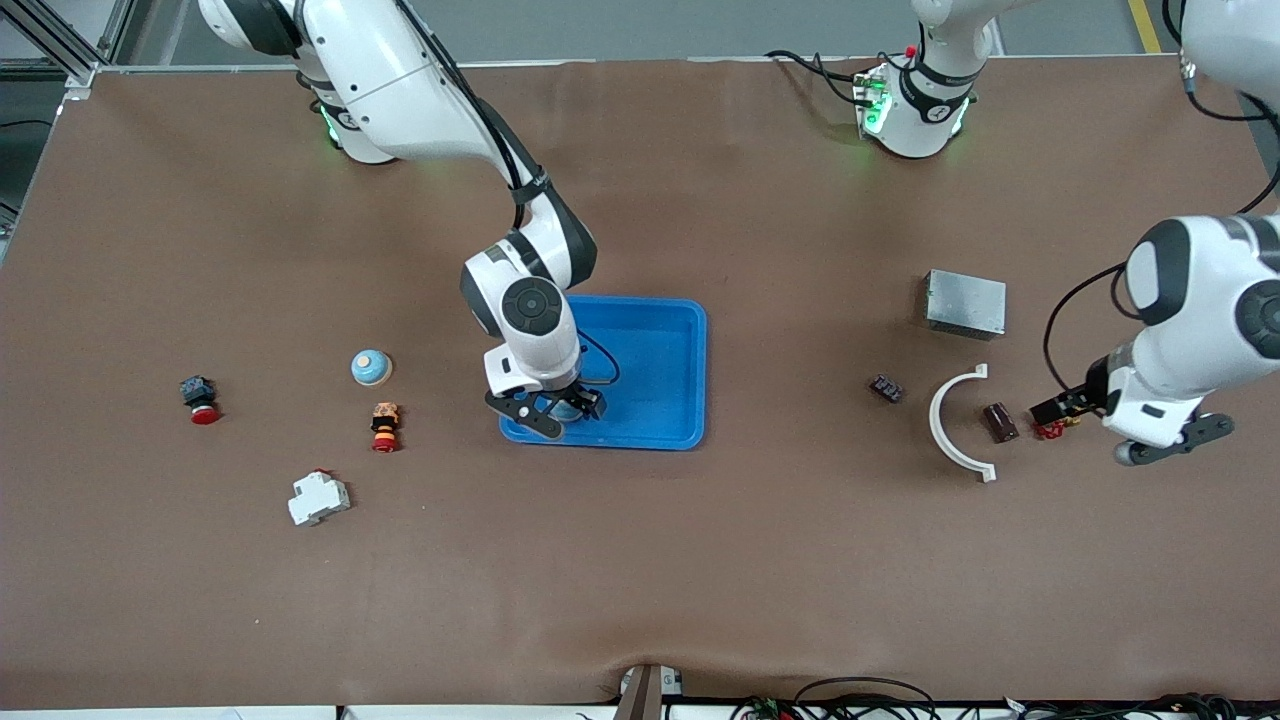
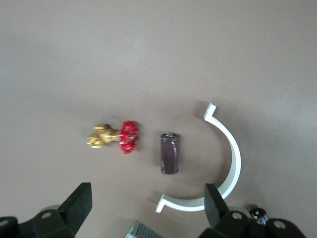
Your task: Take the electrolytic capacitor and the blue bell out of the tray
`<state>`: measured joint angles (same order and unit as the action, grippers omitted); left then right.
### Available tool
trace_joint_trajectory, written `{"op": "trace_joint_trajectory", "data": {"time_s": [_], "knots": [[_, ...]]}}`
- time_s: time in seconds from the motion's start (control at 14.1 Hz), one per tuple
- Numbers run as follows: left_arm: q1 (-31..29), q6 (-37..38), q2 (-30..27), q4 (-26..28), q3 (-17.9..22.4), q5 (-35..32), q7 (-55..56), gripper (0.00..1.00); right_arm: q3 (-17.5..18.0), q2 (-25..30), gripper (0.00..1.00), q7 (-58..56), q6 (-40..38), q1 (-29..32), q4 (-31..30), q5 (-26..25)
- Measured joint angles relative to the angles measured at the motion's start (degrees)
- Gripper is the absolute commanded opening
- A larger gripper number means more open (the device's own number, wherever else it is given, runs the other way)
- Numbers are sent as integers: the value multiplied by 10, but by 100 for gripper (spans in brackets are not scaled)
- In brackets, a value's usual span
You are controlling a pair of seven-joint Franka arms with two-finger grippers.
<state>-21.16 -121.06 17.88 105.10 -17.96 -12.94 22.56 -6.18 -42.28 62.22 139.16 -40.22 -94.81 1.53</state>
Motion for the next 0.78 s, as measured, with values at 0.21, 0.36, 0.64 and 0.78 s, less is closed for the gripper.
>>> {"op": "trace_joint_trajectory", "data": {"time_s": [0.21, 0.36, 0.64, 0.78], "knots": [[-10, 77, -30, -70, 3, 0, 0, 100, 0, -11, 100, -4, 12, 4, -1, -1], [-15, 124, -35, -116, 4, 0, -3, 100, 1, -12, 100, -4, 13, 3, -1, -1], [-16, 203, -44, -165, -4, 15, -28, 100, 1, -12, 100, -3, 13, 3, 0, -1], [-14, 226, -62, -171, -10, 33, -37, 100, 3, -12, 100, -3, 13, 3, 0, -1]]}}
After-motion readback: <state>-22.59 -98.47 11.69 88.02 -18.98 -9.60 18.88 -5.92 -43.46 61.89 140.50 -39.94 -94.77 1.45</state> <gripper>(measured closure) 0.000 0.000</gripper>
